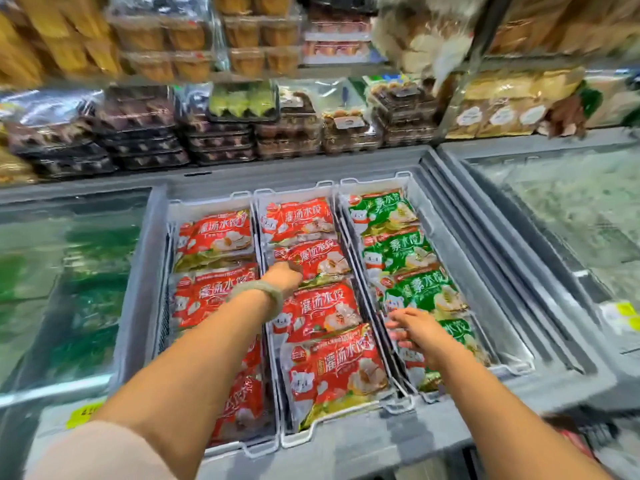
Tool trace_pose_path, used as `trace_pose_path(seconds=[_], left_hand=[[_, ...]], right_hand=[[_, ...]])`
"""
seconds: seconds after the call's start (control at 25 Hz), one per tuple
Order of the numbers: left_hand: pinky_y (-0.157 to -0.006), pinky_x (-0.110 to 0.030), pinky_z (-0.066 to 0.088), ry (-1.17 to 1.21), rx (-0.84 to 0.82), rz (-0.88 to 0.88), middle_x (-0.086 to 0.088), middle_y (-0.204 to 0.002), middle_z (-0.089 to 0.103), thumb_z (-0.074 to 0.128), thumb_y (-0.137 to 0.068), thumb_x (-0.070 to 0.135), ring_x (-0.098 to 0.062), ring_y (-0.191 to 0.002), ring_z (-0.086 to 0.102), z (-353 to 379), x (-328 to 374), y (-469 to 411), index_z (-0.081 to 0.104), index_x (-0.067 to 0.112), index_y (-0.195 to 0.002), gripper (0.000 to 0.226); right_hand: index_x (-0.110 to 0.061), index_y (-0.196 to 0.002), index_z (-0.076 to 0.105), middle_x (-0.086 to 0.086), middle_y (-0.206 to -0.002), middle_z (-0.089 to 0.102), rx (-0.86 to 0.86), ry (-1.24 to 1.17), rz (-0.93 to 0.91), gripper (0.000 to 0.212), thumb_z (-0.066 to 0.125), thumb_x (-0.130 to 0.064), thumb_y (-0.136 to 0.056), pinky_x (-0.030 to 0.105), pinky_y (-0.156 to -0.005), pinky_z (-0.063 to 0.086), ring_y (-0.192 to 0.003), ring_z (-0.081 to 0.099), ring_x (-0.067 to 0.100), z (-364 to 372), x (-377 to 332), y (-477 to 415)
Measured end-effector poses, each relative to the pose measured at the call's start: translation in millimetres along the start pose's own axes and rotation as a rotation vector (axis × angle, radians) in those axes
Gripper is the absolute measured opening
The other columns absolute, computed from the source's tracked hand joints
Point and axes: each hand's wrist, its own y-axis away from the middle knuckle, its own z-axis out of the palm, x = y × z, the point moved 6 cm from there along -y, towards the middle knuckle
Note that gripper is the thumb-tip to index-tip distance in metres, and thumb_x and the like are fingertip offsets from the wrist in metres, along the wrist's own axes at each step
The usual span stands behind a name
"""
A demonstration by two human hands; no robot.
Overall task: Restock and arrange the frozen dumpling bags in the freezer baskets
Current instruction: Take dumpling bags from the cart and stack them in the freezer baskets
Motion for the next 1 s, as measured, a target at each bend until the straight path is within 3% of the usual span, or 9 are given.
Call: trace_pose_path(seconds=[0.2,0.28,0.36,0.44,0.6,0.72,0.8,0.88,1.0], left_hand=[[-0.083,-0.038,0.053,-0.040,-0.070,0.117,-0.017,-0.114,0.065,0.050,-0.094,0.009,-0.021,-0.087,0.056,74.1,71.3,30.5,0.061,0.001,-0.120,0.029],[-0.068,-0.029,0.051,-0.084,-0.094,0.167,-0.024,-0.115,0.065,0.049,-0.094,0.007,-0.020,-0.077,0.053,112.6,101.6,42.0,0.062,-0.002,-0.118,0.029],[-0.060,-0.023,0.045,-0.096,-0.131,0.188,-0.021,-0.097,0.063,0.049,-0.094,0.006,-0.020,-0.073,0.052,158.1,129.1,54.5,0.060,-0.004,-0.120,0.030],[-0.069,-0.030,0.050,-0.083,-0.199,0.171,-0.014,-0.090,0.059,0.050,-0.094,0.006,-0.023,-0.079,0.056,212.7,152.6,67.4,0.056,-0.004,-0.124,0.032],[-0.086,-0.029,0.049,-0.184,-0.283,0.239,-0.015,-0.116,0.059,0.050,-0.093,0.011,-0.026,-0.101,0.059,314.0,191.8,90.8,0.061,0.005,-0.119,0.029],[-0.094,-0.034,0.050,-0.184,-0.409,0.283,-0.019,-0.101,0.061,0.058,-0.086,0.011,-0.022,-0.097,0.059,392.2,215.8,114.9,0.064,0.009,-0.088,0.007],[-0.073,-0.027,0.049,-0.182,-0.474,0.264,-0.015,-0.088,0.060,0.055,-0.086,0.008,-0.020,-0.080,0.056,430.2,222.2,125.5,0.055,0.016,-0.073,0.015],[-0.056,-0.020,0.042,-0.219,-0.533,0.224,-0.010,-0.084,0.063,0.045,-0.095,0.008,-0.018,-0.067,0.055,469.5,224.0,132.2,0.053,0.017,-0.076,0.022],[-0.045,-0.016,0.040,-0.260,-0.634,0.138,0.001,-0.064,0.055,0.042,-0.096,0.007,-0.010,-0.056,0.049,522.4,216.5,140.9,0.052,0.015,-0.081,0.020]], right_hand=[[-0.015,-0.084,0.054,0.003,-0.076,0.059,0.110,-0.127,0.015,0.014,0.047,-0.016,-0.097,0.021,-0.050,0.033,-0.056,0.049,0.013,-96.0,41.4,35.8],[-0.017,-0.080,0.052,0.001,-0.071,0.056,0.135,-0.169,0.028,0.017,0.048,-0.017,-0.097,0.020,-0.049,0.029,-0.054,0.046,0.011,-136.1,62.5,48.5],[-0.019,-0.079,0.052,0.001,-0.070,0.055,0.168,-0.210,0.052,0.018,0.047,-0.016,-0.097,0.020,-0.051,0.027,-0.055,0.046,0.012,-178.4,88.0,57.2],[-0.018,-0.081,0.052,0.003,-0.071,0.054,0.205,-0.244,0.089,0.017,0.046,-0.014,-0.097,0.020,-0.051,0.027,-0.055,0.045,0.014,-224.4,117.7,65.4],[-0.014,-0.082,0.050,0.006,-0.069,0.051,0.271,-0.324,0.145,0.016,0.044,-0.008,-0.096,0.014,-0.040,0.028,-0.050,0.040,0.014,-306.5,176.1,76.5],[-0.012,-0.082,0.052,0.007,-0.068,0.051,0.323,-0.353,0.192,0.016,0.044,-0.006,-0.096,0.015,-0.042,0.030,-0.045,0.041,0.012,-360.5,225.0,83.5],[-0.011,-0.094,0.053,0.006,-0.071,0.055,0.356,-0.367,0.229,0.009,0.045,-0.008,-0.096,0.019,-0.048,0.032,-0.050,0.045,0.013,-380.6,253.5,87.6],[-0.012,-0.097,0.054,0.004,-0.074,0.057,0.386,-0.401,0.281,0.008,0.046,-0.013,-0.096,0.021,-0.050,0.035,-0.057,0.047,0.013,-397.2,282.5,92.8],[-0.016,-0.090,0.053,0.005,-0.071,0.054,0.383,-0.511,0.361,0.011,0.045,-0.014,-0.097,0.018,-0.050,0.034,-0.056,0.045,0.015,-403.7,321.6,98.2]])
